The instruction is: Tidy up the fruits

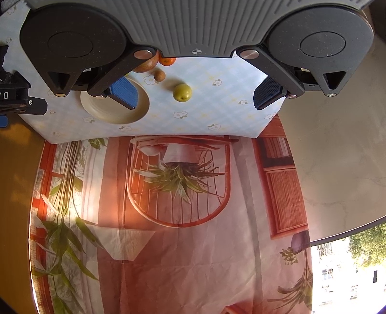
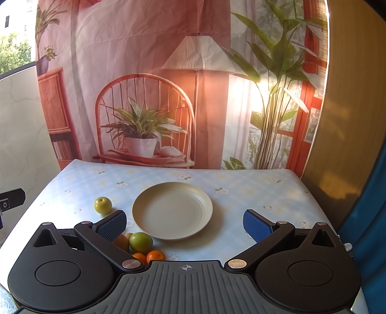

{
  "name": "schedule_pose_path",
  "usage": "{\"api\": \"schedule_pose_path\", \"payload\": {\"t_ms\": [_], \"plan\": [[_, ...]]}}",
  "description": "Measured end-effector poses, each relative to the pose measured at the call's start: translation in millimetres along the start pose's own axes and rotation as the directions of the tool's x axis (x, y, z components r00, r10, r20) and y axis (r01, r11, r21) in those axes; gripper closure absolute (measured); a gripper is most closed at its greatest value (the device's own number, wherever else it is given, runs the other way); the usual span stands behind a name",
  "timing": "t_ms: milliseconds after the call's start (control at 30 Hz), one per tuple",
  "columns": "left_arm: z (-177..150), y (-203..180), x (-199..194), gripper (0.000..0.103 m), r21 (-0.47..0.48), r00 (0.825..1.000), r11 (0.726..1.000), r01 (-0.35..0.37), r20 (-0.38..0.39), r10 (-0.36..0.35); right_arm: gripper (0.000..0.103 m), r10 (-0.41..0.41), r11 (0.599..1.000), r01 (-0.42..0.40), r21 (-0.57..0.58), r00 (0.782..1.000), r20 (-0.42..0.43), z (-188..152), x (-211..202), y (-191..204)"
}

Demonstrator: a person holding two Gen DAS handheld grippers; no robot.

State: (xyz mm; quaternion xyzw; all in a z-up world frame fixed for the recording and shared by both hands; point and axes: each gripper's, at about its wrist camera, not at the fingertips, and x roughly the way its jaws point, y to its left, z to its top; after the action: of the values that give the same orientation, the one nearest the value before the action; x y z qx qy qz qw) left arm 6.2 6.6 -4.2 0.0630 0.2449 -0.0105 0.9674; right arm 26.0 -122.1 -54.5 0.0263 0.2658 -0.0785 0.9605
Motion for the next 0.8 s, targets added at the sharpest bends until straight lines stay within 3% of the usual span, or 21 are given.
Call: {"api": "schedule_pose_path", "payload": {"t_ms": [533,800], "plan": [[0.7,3.1,-1.3,0.0,-0.011,1.0,1.0,-0.014,0.003,0.014,0.0,0.008,1.0,-0.008,0.008,1.0,0.006,0.6,-1.0,1.2],[-2.9,7.5,6.8,0.0,-0.038,0.999,0.998,-0.053,-0.008,0.053,0.0,0.062,0.998,-0.064,0.015,0.992,0.11,-7.6,-4.7,-3.2]]}}
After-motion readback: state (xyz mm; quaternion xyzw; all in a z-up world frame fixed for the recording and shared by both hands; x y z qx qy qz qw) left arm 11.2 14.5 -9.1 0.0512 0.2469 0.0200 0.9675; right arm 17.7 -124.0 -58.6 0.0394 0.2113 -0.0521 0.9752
